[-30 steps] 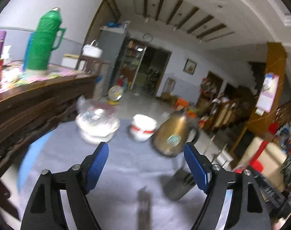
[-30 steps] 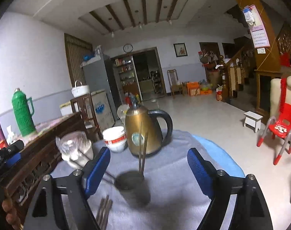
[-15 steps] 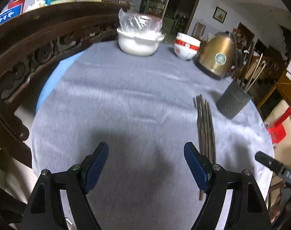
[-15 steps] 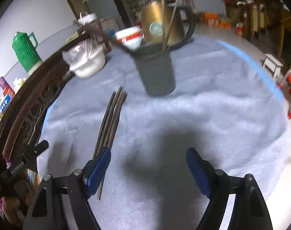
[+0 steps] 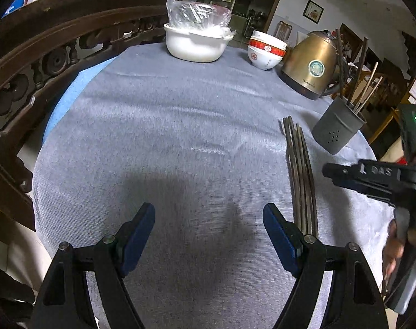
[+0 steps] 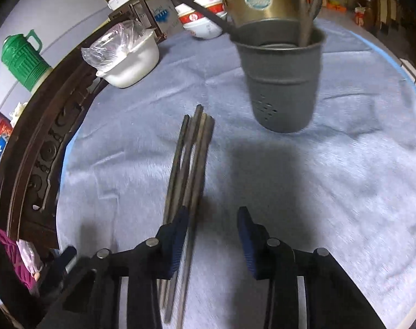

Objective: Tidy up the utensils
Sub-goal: 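Lower the right gripper around one dark chopstick while the left gripper lowers around another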

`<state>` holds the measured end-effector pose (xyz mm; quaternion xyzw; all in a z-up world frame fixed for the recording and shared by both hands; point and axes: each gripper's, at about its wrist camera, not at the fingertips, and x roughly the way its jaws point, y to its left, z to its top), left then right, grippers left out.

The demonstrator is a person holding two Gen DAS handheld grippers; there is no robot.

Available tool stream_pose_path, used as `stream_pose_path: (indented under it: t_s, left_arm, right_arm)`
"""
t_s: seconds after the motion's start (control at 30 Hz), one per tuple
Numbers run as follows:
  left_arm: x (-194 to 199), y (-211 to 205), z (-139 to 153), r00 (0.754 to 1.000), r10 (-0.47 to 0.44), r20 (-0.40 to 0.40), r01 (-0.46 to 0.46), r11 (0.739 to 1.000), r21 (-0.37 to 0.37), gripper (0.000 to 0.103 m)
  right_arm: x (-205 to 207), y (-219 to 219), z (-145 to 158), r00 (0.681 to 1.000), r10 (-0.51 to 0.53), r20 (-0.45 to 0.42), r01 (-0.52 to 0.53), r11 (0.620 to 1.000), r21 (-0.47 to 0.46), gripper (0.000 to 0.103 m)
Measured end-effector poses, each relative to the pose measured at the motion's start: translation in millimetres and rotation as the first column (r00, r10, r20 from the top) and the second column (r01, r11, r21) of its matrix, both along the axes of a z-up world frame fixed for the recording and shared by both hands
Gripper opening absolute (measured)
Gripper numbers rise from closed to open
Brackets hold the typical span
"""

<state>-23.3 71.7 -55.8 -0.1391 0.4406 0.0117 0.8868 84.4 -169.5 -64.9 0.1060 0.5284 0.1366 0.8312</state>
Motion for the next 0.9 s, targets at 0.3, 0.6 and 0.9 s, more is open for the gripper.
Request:
stream_pose_path:
  t_s: [0.3, 0.6, 0.9]
  left_arm:
    - [5.1, 5.1, -5.6, 1.0, 0.01, -0.018, -0.01, 1.0, -0.018, 0.081]
    - [19.2, -7.3, -2.1, 0.999, -0.026, -0.026, 0.026, 1.0, -0.017, 0.081]
    - [58.4, -39.2, 14.1, 0.993, -0.114, -0.022, 0.114, 0.993, 0.009, 0.081]
  right_arm:
    - [15.3, 10.9, -14.6, 0.999, 0.005, -0.034, -0.007, 0.998, -0.056, 0.029]
    - [18.1, 3.4, -13.8, 1.0, 0.008, -0.03, -0.01, 0.997, -0.072, 0.019]
    - [3.8, -17.9, -14.5, 0.999, -0.009, -0.035, 0.007, 0.999, -0.042, 0.012]
